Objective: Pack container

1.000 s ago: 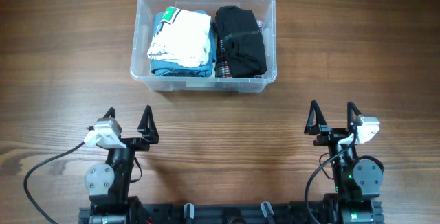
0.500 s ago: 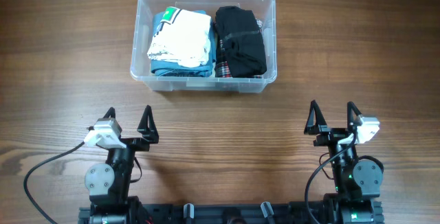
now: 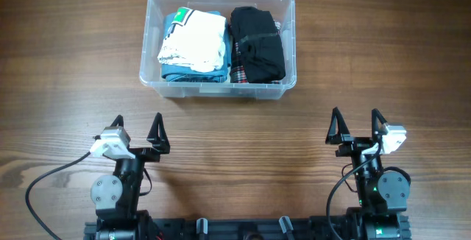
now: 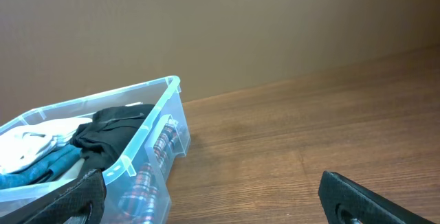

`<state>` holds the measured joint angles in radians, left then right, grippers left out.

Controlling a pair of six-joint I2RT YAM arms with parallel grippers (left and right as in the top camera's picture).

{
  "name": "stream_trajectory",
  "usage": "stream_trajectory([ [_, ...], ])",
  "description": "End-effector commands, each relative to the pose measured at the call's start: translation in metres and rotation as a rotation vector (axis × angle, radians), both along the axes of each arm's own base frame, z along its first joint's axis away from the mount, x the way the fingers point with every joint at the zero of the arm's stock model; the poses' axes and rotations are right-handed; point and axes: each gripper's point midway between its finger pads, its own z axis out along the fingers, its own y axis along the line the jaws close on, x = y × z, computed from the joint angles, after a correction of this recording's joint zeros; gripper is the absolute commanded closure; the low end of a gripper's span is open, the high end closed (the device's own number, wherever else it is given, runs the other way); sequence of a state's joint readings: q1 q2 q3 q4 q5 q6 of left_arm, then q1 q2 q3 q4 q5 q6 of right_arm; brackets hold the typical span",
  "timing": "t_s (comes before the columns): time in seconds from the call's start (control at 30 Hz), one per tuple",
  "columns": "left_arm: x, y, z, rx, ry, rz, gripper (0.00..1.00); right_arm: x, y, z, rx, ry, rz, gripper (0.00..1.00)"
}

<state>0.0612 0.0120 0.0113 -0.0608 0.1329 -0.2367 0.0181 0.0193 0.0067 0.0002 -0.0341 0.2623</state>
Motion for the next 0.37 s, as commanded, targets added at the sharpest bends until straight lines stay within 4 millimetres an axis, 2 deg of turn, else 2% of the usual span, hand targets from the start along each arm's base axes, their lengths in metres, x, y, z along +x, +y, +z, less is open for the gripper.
stream_trajectory([
  [0.0,-0.0003,0.0001,-0.0014,0.019,-0.002,-0.004,0.0,-0.0005,0.0044,0.0009,-0.019,-0.007,0.024,0.0],
  [0.33,-0.0003,0.0,-0.0014,0.019,-0.002,-0.005,0.0,-0.0005,0.0044,0.0009,-0.019,-0.007,0.024,0.0],
])
